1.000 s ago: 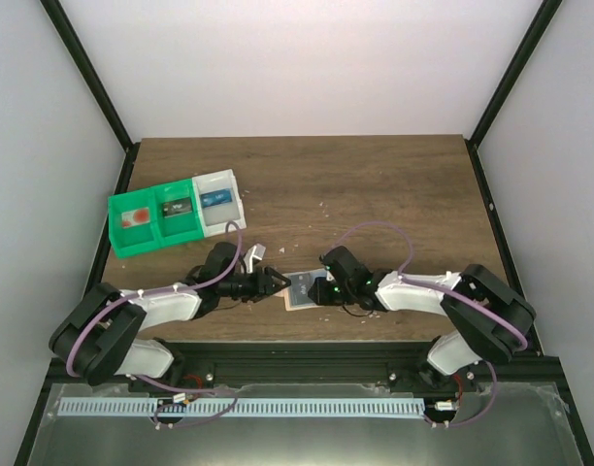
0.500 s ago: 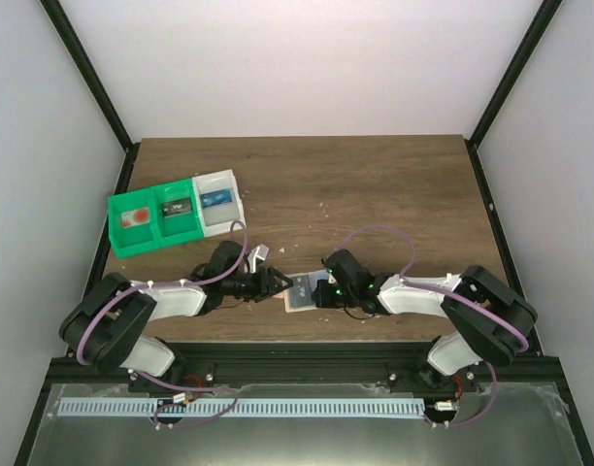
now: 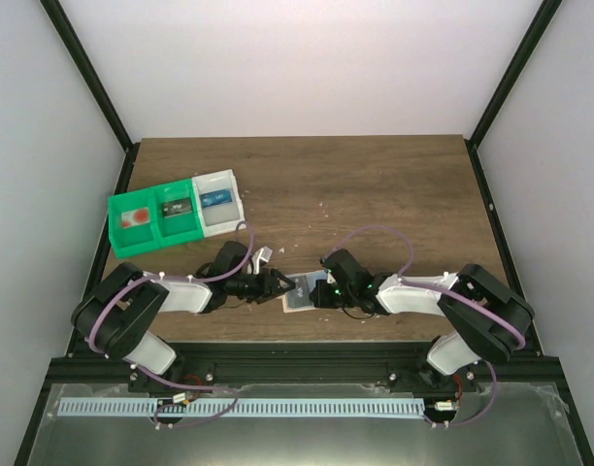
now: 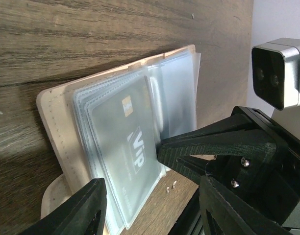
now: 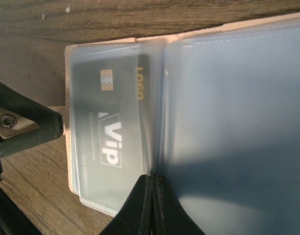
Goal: Take the credit cards out of the card holder
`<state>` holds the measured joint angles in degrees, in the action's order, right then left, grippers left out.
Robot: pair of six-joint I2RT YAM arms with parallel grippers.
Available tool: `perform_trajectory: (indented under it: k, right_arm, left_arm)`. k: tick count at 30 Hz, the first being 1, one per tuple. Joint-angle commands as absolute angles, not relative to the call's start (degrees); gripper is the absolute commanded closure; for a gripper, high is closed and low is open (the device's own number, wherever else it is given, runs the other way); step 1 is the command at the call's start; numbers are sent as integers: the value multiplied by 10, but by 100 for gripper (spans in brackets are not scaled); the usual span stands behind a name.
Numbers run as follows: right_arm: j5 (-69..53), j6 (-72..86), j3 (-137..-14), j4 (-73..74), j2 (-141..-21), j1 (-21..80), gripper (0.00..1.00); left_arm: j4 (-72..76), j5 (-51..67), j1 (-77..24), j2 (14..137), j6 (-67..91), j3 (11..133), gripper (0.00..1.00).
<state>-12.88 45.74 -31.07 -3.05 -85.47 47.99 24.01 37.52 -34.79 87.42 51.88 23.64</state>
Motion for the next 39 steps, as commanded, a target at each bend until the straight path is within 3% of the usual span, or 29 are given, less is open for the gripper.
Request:
perform_trajectory:
  k: [1, 39]
  right_arm:
    - [-131, 457, -310, -24, -861, 483, 98]
    - [-131, 458, -311, -16, -860, 483, 98]
  left_arm:
    - [257, 377, -353, 888, 511, 257, 46]
    - [176, 332, -369, 904, 484, 295, 48]
